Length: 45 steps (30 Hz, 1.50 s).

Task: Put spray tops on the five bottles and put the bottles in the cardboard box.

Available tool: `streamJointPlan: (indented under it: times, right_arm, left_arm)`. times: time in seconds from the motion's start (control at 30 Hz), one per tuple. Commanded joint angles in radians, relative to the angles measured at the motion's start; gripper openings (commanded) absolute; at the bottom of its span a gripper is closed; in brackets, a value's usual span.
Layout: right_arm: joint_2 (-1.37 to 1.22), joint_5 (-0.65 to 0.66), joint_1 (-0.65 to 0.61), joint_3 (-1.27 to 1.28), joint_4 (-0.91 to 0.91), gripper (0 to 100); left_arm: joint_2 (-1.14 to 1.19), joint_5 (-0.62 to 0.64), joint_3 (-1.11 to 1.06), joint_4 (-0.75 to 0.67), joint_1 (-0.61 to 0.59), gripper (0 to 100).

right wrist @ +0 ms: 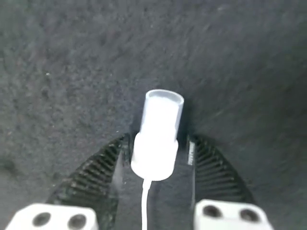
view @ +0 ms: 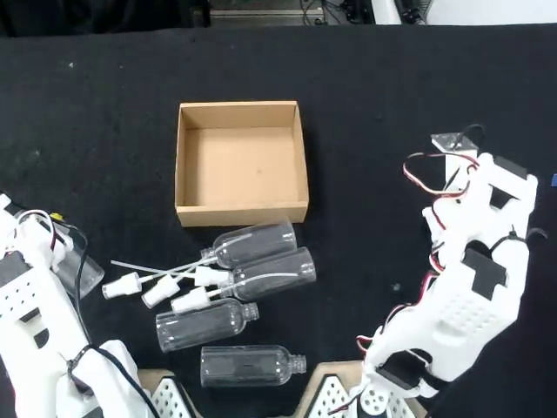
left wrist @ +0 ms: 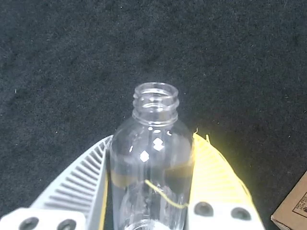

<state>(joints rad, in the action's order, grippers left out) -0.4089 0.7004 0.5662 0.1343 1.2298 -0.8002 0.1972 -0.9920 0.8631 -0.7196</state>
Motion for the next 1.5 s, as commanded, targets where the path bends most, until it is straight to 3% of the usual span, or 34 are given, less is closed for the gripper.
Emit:
streamJointPlan:
  times: [0.0, 0.13, 0.33, 0.57, 0.73, 0.9, 1.13, 1.23, 1.47]
  right_arm:
    - [-0.001, 0.034, 0.002, -0.038, -0.017, 0.8]
    - [0.067, 0.037, 0.002, -0.035, -0.014, 1.0]
    - [0.297, 0.031, -0.063, -0.038, 0.135, 1.0]
    - [0.610, -0.209, -0.261, -0.042, 0.183, 1.0]
    - [0.819, -0.423, -0.471, -0.045, 0.173, 1.0]
    - [0.964, -0.571, -0.721, -0.054, 0.026, 1.1]
    - [1.027, -0.667, -0.973, -0.048, -0.301, 1.1]
    - [1.027, -0.683, -1.033, -0.048, -0.417, 1.1]
    - [1.029, -0.683, -1.056, -0.047, -0.669, 1.1]
  left_arm:
    - [-0.029, 0.002, 0.012, -0.021, -0.007, 3]
    - [-0.032, 0.002, 0.001, -0.020, -0.002, 3]
    - [-0.167, 0.002, -0.056, -0.020, 0.025, 3]
    - [-0.537, -0.003, -0.226, -0.029, 0.143, 3]
    - [-0.786, -0.106, -0.335, -0.029, 0.237, 3]
    - [-1.026, -0.143, -0.452, -0.029, 0.320, 3]
    - [-1.023, -0.141, -0.456, -0.032, 0.433, 3]
    - [-1.026, -0.141, -0.467, -0.140, 0.498, 3]
    - [-1.025, -0.141, -0.573, -0.585, 0.519, 3]
